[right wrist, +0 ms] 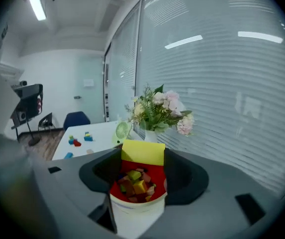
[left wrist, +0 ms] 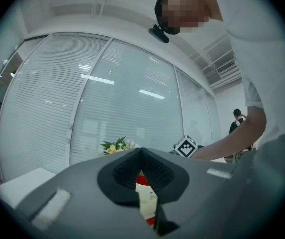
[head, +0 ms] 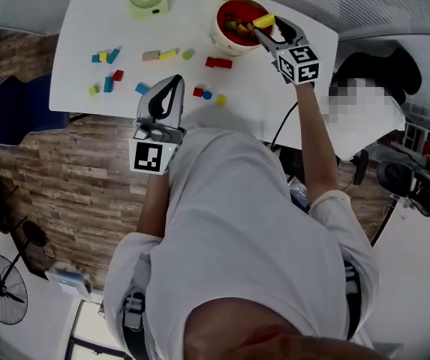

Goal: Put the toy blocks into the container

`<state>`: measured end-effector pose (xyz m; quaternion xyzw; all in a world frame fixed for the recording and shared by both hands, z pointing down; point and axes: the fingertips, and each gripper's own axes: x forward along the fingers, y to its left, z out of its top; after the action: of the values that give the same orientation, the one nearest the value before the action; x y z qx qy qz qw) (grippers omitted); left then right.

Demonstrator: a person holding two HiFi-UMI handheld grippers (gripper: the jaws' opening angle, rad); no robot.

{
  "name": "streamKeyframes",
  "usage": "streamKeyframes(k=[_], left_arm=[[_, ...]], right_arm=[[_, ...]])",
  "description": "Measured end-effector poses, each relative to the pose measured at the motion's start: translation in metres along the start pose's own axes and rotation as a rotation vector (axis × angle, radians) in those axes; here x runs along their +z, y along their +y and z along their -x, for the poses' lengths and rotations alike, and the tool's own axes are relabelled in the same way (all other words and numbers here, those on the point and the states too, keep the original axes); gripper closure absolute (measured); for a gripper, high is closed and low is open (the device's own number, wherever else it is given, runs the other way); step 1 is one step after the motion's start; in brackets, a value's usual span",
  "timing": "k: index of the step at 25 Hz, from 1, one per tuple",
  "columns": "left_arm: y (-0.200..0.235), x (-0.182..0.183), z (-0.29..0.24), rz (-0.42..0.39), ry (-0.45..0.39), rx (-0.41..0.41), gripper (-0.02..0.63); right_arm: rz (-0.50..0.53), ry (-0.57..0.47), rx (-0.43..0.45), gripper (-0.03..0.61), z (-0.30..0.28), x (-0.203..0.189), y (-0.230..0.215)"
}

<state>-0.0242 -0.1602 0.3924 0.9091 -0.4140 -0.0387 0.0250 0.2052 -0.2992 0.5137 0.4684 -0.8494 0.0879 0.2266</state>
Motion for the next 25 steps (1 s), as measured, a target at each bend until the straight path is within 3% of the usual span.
streamKeyframes(k=[9,14,19,25], left_arm=[[0.020,-0.001,0.026,-0.026,-0.030,0.076,0.621],[0.024,0.000,0.035,-0.018,-0.025,0.120,0.621],[0.024,0.001,0.046,-0.036,-0.012,0.147,0.621],[0.023,0.008,0.053,-0.021,-0.016,0.181,0.621]], right_arm=[[0.314,0.448,0.165,0.313,-0.065,-0.035,0.004],[0.439,0.641,0.252,0.311,-0.082,-0.057,0.007],[0.480,0.707,0.272,0.307,-0.094,-0.068,0.008],[0.383,0.607,0.252,0.296,-0.098,-0.054,0.008]])
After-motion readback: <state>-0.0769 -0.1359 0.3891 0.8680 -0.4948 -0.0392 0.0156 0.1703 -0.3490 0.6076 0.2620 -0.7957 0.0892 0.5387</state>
